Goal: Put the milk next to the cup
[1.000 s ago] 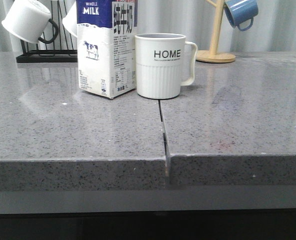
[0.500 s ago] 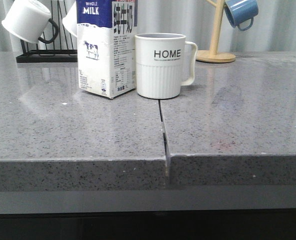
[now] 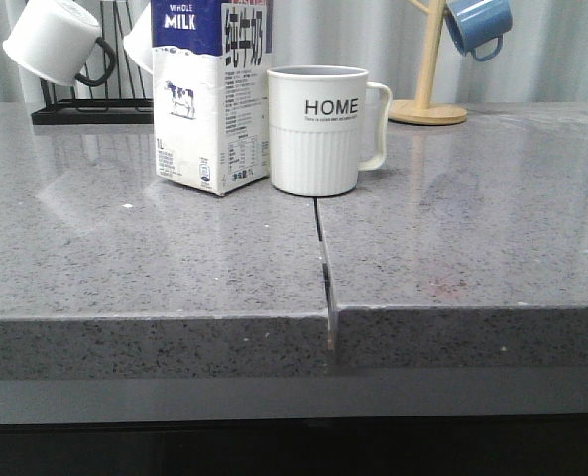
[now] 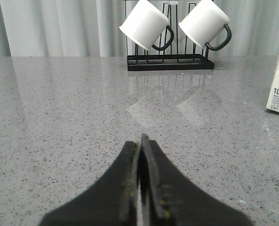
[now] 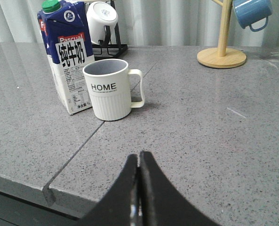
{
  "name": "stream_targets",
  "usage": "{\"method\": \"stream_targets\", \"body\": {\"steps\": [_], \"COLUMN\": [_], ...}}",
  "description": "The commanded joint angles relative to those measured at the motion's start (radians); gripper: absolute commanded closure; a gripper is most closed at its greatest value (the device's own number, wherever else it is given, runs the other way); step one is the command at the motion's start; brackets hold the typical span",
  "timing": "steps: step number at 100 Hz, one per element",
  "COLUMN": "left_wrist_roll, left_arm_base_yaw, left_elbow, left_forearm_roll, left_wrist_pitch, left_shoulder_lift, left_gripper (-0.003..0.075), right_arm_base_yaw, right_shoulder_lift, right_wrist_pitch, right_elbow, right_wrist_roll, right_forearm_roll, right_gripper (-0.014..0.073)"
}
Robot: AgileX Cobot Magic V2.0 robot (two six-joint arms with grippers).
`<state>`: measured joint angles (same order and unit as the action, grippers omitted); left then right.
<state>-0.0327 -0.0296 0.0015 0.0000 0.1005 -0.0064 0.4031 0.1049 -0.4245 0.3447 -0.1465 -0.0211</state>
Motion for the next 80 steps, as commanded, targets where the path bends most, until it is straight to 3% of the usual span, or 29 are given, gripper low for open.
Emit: {"method": "stream_targets", "body": {"steps": [1,22,44,55,65,80], "left_wrist_roll": [-0.002,-0.002,-0.002,-0.002,-0.002,-0.002], "left_arm_base_yaw": [0.003,0.003,0.003,0.003,0.003,0.003], "left_elbow": [0.042,0.042,0.042,0.042,0.042,0.042], "left_forearm_roll": [-0.008,-0.008,-0.008,-0.008,-0.008,-0.008], "left_wrist_pitch": [-0.075,-0.075,-0.075,-0.075,-0.075,-0.075], "left_shoulder_lift": [-0.032,-0.032,-0.032,-0.032,-0.032,-0.030], "left_gripper": [0.0741,0.0741,0.0741,0.0741,0.0741,0.0741], "right_arm_base_yaw": [-0.010,-0.172,-0.398,-0.441,-0.442,-0.443], "right_shoulder_lift": [0.011,0.011,0.010,-0.029,-0.138,-0.136], "right_wrist_pitch": [0.093,0.169,0.439,0.564,0.455,0.424], "right_elbow": [0.000,-0.100,-0.256,-0.360,-0.356,-0.357], "right_wrist_roll": [0.008,0.008,0.008,0.008,0.007,0.007], "right_forearm_roll": [-0.009,-0.010,-0.009,-0.020,-0.058,-0.058], "right_gripper": [0.0643,0.0643,0.0643,0.0643,0.0643,0.0643]}}
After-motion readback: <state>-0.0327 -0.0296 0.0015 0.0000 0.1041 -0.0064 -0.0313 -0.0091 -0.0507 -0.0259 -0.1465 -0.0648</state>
